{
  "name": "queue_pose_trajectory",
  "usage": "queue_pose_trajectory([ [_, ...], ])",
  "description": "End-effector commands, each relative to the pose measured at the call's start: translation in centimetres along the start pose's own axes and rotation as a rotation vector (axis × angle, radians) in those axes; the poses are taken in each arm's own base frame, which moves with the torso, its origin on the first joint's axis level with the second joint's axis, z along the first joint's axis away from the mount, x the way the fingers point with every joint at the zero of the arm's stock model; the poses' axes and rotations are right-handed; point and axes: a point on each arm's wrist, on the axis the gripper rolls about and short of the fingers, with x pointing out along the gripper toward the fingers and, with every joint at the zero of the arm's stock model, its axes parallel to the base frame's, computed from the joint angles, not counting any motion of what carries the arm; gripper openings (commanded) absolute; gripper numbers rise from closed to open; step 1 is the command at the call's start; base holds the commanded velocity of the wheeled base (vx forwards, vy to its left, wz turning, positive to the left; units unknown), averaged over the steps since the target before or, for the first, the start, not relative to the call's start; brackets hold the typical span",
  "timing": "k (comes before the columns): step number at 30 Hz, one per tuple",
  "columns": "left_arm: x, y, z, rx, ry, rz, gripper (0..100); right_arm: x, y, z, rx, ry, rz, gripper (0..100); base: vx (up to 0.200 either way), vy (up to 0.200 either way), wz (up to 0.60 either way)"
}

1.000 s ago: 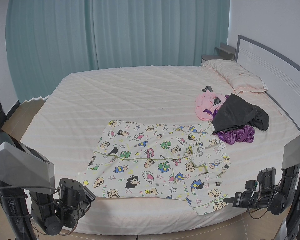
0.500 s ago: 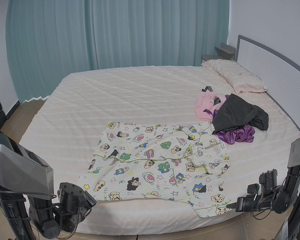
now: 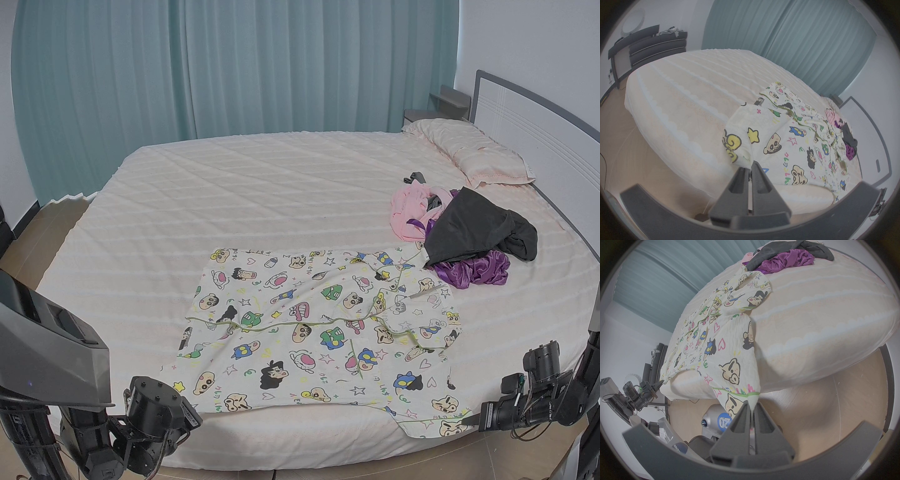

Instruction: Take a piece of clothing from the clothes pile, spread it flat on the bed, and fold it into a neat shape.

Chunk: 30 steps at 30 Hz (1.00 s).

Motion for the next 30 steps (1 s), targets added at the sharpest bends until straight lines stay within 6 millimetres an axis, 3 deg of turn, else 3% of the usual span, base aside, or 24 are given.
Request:
queue_pose_trajectory([
  [1,-0.8,0.2,-0.9,0.058,0.041,0.006,0,-0.9,-0.1,-0.3,-0.012,-0.011,-0.007,0,0.0,0.0,0.0],
  [7,-1.5,0.0,-2.3,0.14,0.086,0.01,0,-1.0,-0.5,-0.7,-0.015,0.017,-0.057,0,0.0,0.0,0.0],
  [17,-0.6,0.7,-3.2,0.186,0.116,0.065,0,-1.3,-0.7,-1.3,-0.019,0.068,-0.086,0,0.0,0.0,0.0],
  [18,-0.6,0.7,-3.2,0.186,0.116,0.065,100,-1.3,-0.7,-1.3,-0.019,0.068,-0.086,100,0.0,0.0,0.0],
  [22,-0.4,0.9,-3.0,0.176,0.111,0.077,100,-1.4,-0.6,-1.3,-0.018,0.072,-0.082,100,0.0,0.0,0.0],
  [26,-0.4,0.8,-1.2,0.102,0.06,0.066,100,-2.1,-0.5,-1.0,-0.009,0.021,-0.077,100,0.0,0.0,0.0],
  [30,-1.8,0.4,2.6,-0.033,-0.026,-0.047,100,-3.8,-0.1,-0.1,-0.014,-0.111,-0.053,100,0.0,0.0,0.0],
])
